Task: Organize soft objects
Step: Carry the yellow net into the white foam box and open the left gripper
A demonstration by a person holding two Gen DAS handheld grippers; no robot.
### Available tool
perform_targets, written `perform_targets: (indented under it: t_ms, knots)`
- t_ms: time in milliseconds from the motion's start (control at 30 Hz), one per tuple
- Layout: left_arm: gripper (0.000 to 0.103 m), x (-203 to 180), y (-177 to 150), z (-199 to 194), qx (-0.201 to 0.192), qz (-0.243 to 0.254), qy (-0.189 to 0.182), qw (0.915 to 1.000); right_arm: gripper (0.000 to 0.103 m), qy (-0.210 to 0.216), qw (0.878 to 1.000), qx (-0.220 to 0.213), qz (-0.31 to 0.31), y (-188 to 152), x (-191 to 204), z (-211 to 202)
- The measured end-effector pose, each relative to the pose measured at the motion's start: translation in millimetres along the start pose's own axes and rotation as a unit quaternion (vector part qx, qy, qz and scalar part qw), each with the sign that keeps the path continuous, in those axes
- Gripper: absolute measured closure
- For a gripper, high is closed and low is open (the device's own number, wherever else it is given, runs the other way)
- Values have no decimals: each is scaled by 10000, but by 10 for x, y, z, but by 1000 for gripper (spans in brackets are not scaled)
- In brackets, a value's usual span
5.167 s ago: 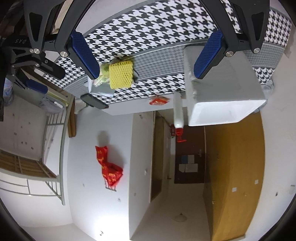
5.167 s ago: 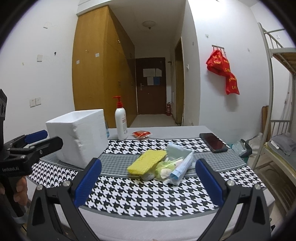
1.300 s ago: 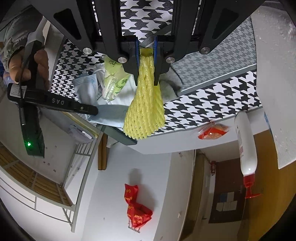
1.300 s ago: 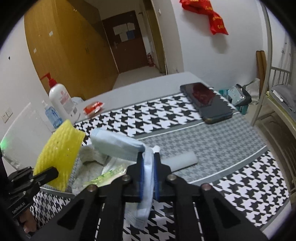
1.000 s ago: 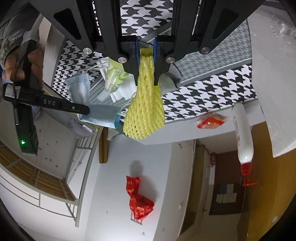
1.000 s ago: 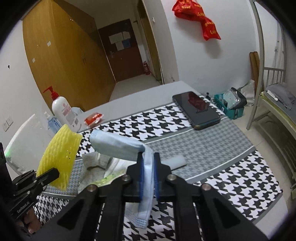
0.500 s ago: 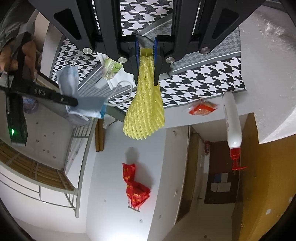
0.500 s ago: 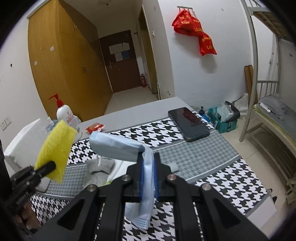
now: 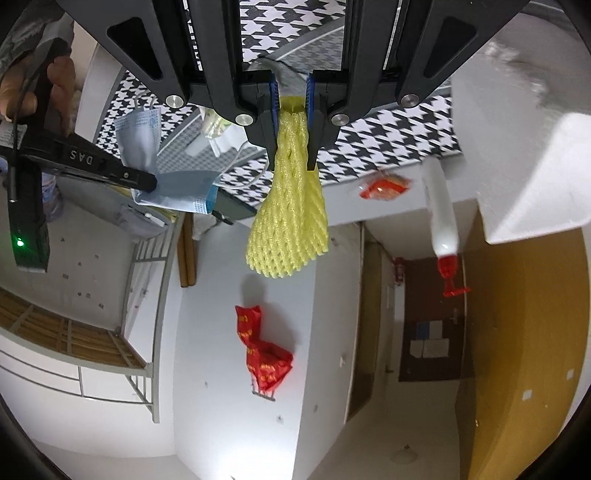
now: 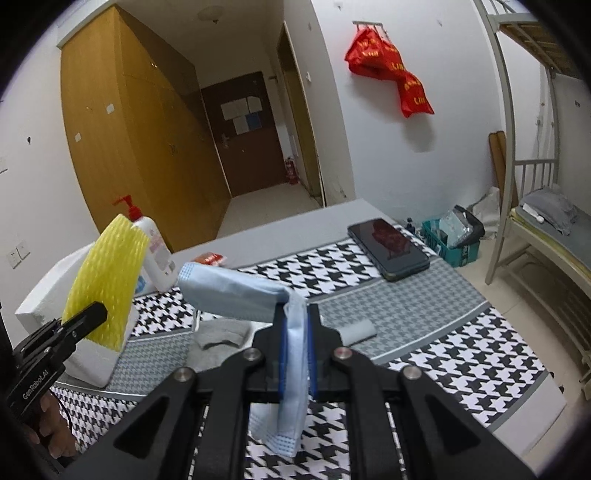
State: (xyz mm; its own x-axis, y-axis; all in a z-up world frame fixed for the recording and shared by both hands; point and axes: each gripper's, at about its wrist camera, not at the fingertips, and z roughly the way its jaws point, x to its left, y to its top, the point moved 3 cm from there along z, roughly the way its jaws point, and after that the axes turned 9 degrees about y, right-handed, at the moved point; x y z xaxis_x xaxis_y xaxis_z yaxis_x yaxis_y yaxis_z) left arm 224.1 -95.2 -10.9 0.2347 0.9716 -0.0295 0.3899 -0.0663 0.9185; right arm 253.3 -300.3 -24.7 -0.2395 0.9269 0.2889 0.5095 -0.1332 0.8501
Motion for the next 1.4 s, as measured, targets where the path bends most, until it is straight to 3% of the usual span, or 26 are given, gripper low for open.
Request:
perform_targets:
  t_ms: [167, 833, 1400]
  knots:
    - [92, 64, 62, -102, 14, -11, 143, 9999, 91, 79, 9998, -179, -95, 39, 175, -110]
    - [92, 442, 354, -724, -544, -114, 549, 9969, 91, 359, 9970, -474, -485, 255, 777, -268]
    - [92, 925, 527, -1042, -641, -312, 1489, 9863, 91, 1103, 9876, -593, -951, 484, 1487, -178]
